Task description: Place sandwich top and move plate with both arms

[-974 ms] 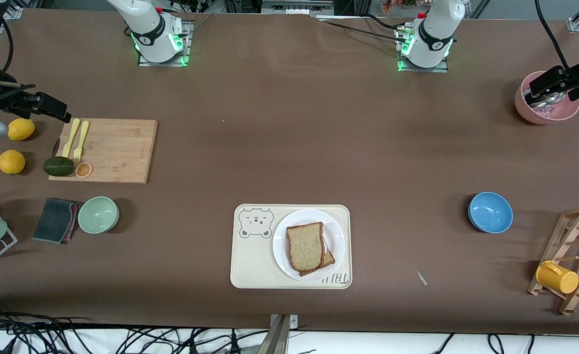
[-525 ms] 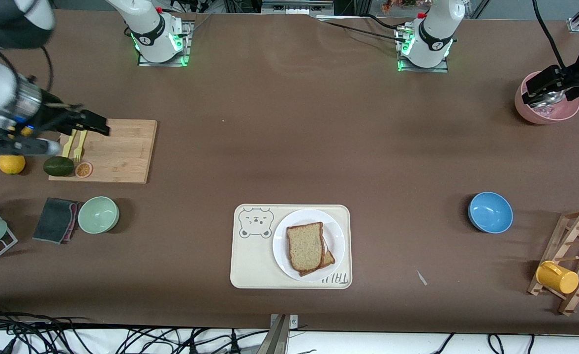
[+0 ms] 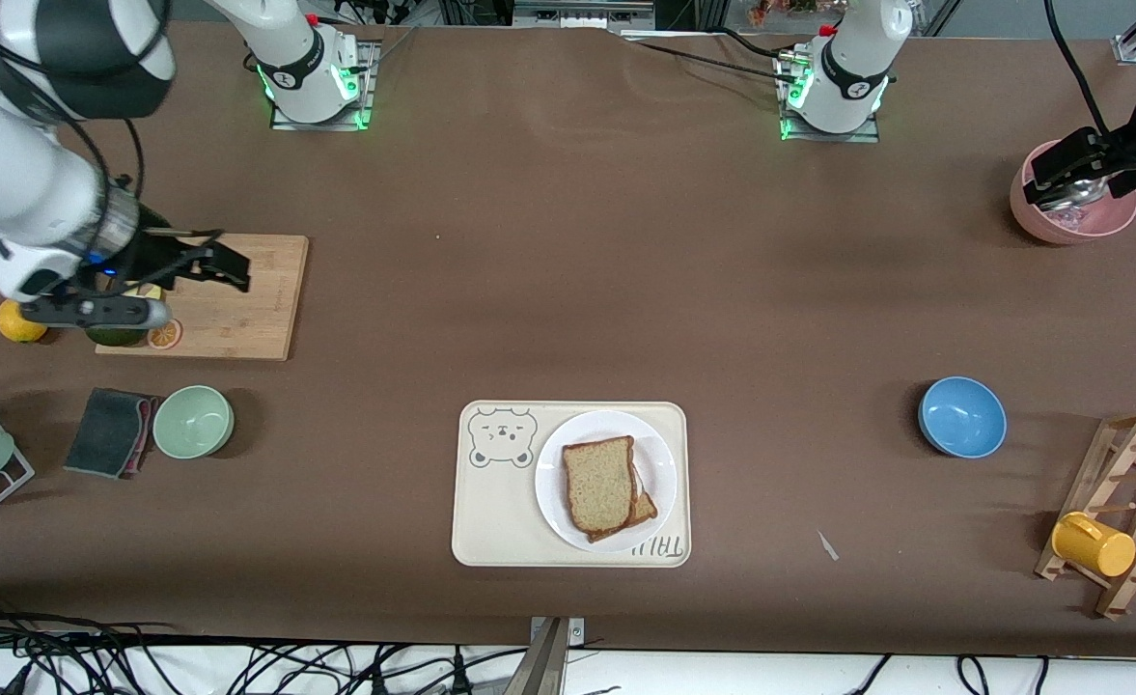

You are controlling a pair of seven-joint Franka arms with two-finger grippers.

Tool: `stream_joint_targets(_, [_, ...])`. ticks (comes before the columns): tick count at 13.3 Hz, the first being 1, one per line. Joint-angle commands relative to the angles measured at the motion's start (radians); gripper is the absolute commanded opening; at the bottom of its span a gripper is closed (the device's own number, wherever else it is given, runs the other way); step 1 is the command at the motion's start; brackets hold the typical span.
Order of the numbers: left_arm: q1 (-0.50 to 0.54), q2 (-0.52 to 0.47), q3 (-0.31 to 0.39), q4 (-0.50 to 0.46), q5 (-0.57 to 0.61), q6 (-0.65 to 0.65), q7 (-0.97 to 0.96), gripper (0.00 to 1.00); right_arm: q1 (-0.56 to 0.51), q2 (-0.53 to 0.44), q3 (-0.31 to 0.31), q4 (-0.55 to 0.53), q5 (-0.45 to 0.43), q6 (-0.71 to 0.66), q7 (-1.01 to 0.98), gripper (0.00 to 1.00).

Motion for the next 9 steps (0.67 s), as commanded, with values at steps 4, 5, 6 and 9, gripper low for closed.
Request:
stream_joint_targets(4, [-0.002, 0.006, -0.007, 0.022, 0.033, -0.020, -0.006, 1.00, -0.007, -0.080, -0.100, 0.056, -0.003, -0.093, -0.039, 1.00])
stream_joint_targets(5, [-0.002, 0.006, -0.007, 0.022, 0.033, -0.020, -0.006, 1.00, -0.007, -0.105, -0.106, 0.039, -0.001, -0.096, -0.042, 1.00])
stream_joint_targets(6, [-0.004, 0.006, -0.007, 0.022, 0.033, -0.020, -0.006, 1.00, -0.007, -0.113, -0.110, 0.036, 0.000, -0.101, -0.046, 1.00])
stream_joint_targets(9, [-0.002, 0.006, -0.007, 0.020, 0.033, -0.020, -0.006, 1.00, -0.007, -0.110, -0.152, 0.039, 0.043, -0.151, -0.137, 1.00])
